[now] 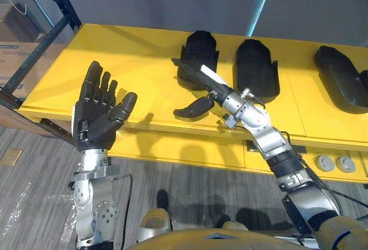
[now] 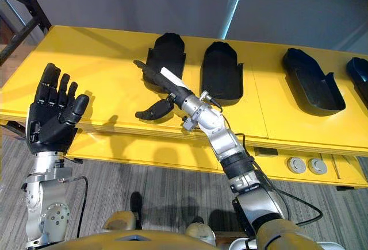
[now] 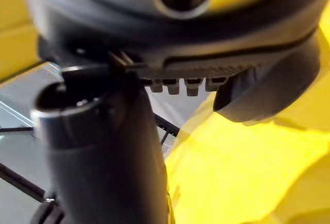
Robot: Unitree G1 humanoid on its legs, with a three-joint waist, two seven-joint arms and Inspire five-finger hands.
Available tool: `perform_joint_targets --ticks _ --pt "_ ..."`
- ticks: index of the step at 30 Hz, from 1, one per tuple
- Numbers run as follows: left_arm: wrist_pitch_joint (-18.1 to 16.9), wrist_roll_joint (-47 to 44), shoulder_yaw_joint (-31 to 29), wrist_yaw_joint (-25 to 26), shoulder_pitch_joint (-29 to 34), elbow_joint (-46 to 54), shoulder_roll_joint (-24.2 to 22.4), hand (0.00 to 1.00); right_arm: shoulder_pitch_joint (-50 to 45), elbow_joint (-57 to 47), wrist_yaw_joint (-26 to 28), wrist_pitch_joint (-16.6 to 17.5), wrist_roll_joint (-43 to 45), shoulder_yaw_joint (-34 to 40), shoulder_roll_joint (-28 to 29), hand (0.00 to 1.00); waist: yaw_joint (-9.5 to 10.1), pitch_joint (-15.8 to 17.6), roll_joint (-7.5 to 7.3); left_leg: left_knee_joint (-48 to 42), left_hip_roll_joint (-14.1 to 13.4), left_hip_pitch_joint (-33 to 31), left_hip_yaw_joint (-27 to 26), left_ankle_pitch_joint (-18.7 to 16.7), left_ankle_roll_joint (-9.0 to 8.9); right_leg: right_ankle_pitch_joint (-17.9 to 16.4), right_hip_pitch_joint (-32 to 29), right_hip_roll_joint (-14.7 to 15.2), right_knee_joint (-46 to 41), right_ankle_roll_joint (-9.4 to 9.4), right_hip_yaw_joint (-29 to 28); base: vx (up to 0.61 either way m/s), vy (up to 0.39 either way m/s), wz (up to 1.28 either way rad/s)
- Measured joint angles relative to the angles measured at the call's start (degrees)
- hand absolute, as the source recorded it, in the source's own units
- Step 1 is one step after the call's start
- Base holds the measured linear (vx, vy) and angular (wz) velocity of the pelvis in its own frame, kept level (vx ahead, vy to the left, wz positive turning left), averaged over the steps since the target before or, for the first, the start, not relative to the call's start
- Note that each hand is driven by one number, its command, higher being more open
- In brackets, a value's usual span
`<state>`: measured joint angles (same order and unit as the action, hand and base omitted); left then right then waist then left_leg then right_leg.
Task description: Walk over and take three plastic housings, then place them on the shelf
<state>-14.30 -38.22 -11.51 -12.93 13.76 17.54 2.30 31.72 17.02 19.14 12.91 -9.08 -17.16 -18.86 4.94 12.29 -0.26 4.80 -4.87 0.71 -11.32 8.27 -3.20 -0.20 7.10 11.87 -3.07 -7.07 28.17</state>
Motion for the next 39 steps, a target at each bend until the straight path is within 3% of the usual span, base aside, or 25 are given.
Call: perform_joint_targets --ticks 4,14,32,39 --pt "0.51 -0.06 -0.03 -0.35 -0.10 -0.66 0.00 1.00 0.85 2.17 -0.10 0.01 -1.37 -0.44 -2.93 1.00 1.15 0.19 0.21 0.00 0.09 -0.18 0.39 0.08 0.02 -0.01 0.06 0.04 0.00 0.01 0.39 0.00 -0.010 0.05" --pt "0.73 -0.39 0.03 -1.10 -0.29 -2.42 0.01 1.00 6.58 6.72 0.98 -0.38 -5.42 -2.82 -4.60 1.00 1.15 1.73 0.62 0.01 0.07 -0.20 0.83 0.34 0.00 -0.28 0.03 0.16 -0.74 0.33 0.81 0.00 -0.006 0.02" --pt "1.10 -0.34 0.66 -2.08 -0.26 -2.45 0.11 1.00 10.84 9.05 11.64 0.75 0.20 -7.71 -6.96 1.00 1.45 1.83 0.80 0.08 0.07 -0.09 1.11 1.04 0.13 -0.29 0.22 0.18 -0.89 0.38 1.02 0.00 0.000 0.00" --pt "1.32 -0.30 1.09 -2.06 -0.25 -2.45 1.07 1.00 10.76 5.34 15.38 0.80 0.29 -10.73 -8.11 1.00 1.31 1.82 0.79 0.07 0.04 -0.05 0.88 1.16 0.14 -0.16 0.12 0.17 -0.85 0.25 0.79 0.00 0.000 0.00"
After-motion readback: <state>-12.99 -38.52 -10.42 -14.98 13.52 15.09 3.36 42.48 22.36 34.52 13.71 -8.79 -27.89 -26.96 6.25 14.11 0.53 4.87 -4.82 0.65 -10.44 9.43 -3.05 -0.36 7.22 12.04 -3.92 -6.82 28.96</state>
